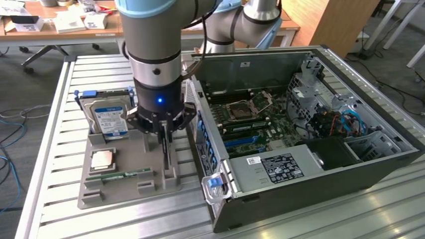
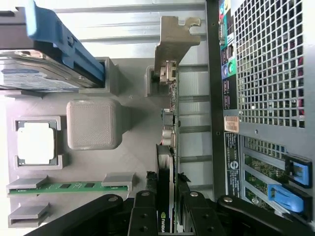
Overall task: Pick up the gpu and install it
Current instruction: 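Pick up the gpu and move the gpu toward the slot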
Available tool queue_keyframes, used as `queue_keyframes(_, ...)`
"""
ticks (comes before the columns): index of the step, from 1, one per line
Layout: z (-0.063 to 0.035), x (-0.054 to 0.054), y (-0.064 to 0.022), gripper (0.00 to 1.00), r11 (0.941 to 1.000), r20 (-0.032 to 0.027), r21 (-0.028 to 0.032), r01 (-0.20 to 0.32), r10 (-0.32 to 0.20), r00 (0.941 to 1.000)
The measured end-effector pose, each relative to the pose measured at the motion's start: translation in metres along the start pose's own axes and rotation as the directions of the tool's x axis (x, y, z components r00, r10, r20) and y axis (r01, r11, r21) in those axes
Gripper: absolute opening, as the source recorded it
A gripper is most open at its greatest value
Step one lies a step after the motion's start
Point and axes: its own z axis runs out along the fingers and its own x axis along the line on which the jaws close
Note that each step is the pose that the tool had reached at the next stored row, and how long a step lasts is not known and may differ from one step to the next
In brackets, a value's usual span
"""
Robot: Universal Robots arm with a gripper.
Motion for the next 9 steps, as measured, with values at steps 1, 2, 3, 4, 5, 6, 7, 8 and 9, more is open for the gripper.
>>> queue_keyframes(1,-0.0043,0.0,0.0001,0.26,1.0,0.0,0.0,0.0,0.0,1.0)
queue_keyframes(2,-0.0088,0.0,0.0003,0.26,1.0,-0.0001,0.0001,0.0,0.0,1.0)
queue_keyframes(3,-0.0134,0.0,0.0005,0.26,1.0,-0.0001,0.0002,0.0,0.0,1.0)
queue_keyframes(4,-0.0182,0.0,0.0007,0.26,1.0,-0.0001,0.0001,0.0,0.0,1.0)
queue_keyframes(5,-0.0227,-0.001,0.0009,0.26,1.0,-0.0001,0.0001,0.0,0.0,1.0)
queue_keyframes(6,-0.0272,-0.001,0.001,0.26,1.0,-0.0002,0.0002,0.0,0.0,1.0)
queue_keyframes(7,-0.0317,-0.001,0.0012,0.26,1.0,-0.0001,0.0003,0.001,-0.001,1.0)
queue_keyframes(8,-0.0362,-0.001,0.0014,0.26,1.0,-0.0001,0.0004,0.001,-0.001,1.0)
queue_keyframes(9,-0.041,-0.001,0.0016,0.26,1.0,-0.0001,0.0005,0.001,-0.001,1.0)
